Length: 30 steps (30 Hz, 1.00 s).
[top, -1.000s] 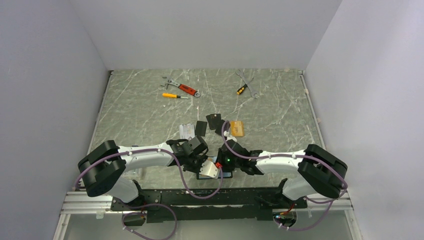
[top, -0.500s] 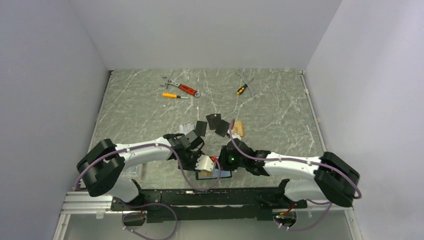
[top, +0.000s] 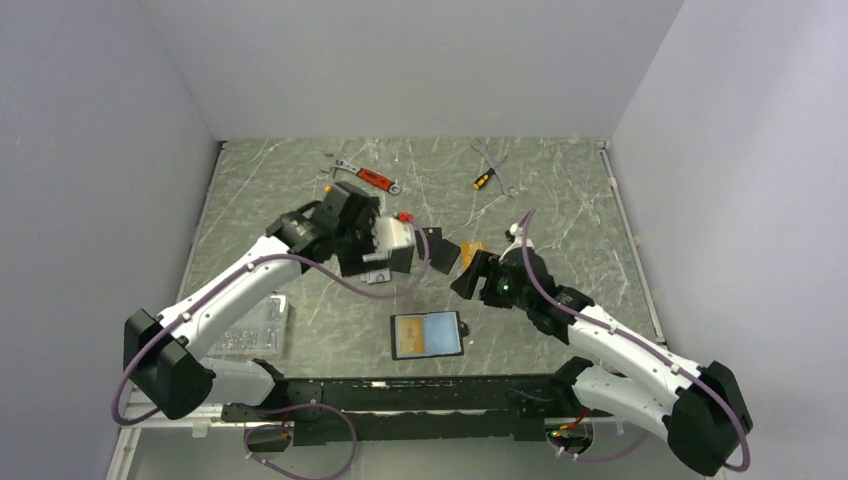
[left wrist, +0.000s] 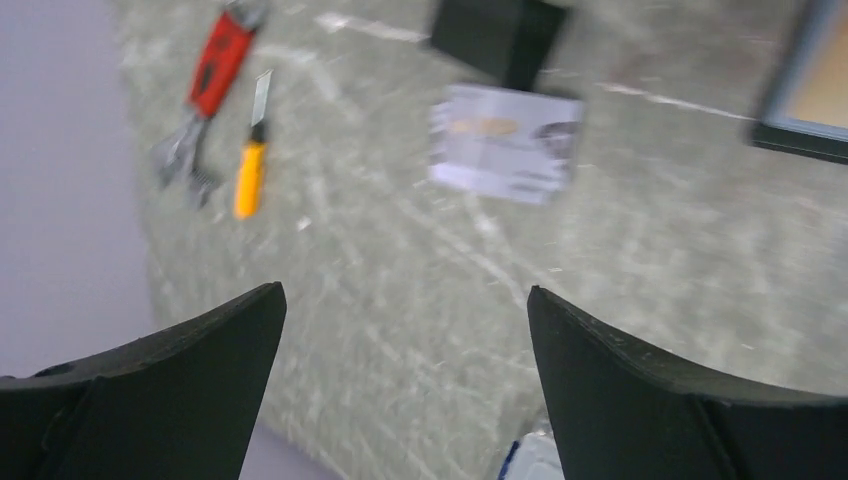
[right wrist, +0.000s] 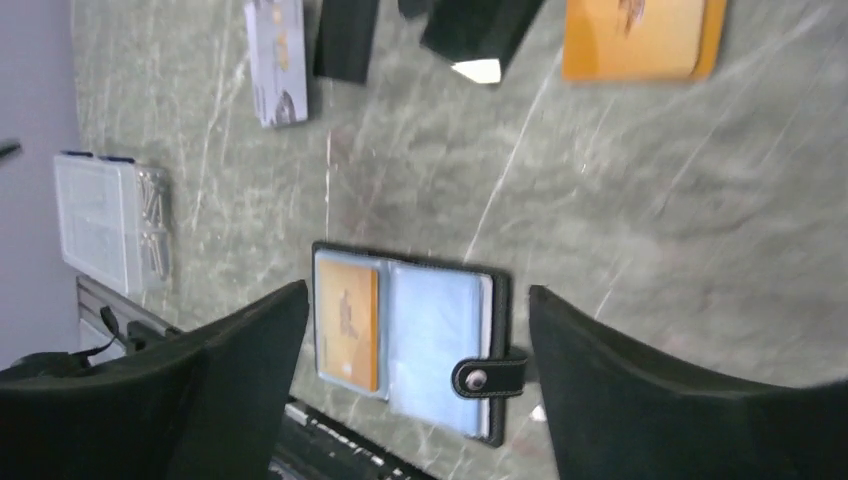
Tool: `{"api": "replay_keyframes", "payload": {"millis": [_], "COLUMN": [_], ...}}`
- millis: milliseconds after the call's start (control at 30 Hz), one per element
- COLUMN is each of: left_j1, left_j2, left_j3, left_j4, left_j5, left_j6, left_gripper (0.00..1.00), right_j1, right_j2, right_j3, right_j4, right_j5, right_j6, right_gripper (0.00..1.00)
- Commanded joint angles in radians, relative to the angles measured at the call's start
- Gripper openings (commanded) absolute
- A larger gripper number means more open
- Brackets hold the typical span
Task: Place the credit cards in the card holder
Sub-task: Pick up the credit card from the center of the board.
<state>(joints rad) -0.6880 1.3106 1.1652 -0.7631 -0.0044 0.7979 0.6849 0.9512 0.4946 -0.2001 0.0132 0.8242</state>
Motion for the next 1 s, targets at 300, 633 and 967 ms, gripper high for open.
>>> {"api": "replay_keyframes", "payload": {"millis": [300, 633, 967], "left_j1": [0.26, 0.365, 0.392], "left_j2": [0.016, 0.098, 0.378], "left_j3": [0.158, 0.084, 0.164], "left_j4": [0.062, 0.138, 0.14], "left_j5": [-0.059, 0.275, 0.321], "left_j6": [-0.203, -0.323, -0.457], "left_gripper": [0.99, 0.99, 0.95], "right_j1": [-0.312, -0.349, -0.146], "right_j2": [0.041, 0.179, 0.553], "right_j3": [0.041, 0.142, 0.366], "right_j4": [0.091, 0.088, 0.233], "right_j5": [-0.226, -0.212, -0.253], "right_j6": [-0.07, -0.126, -0.11], "right_gripper": [1.0, 0.75, 0.63]}}
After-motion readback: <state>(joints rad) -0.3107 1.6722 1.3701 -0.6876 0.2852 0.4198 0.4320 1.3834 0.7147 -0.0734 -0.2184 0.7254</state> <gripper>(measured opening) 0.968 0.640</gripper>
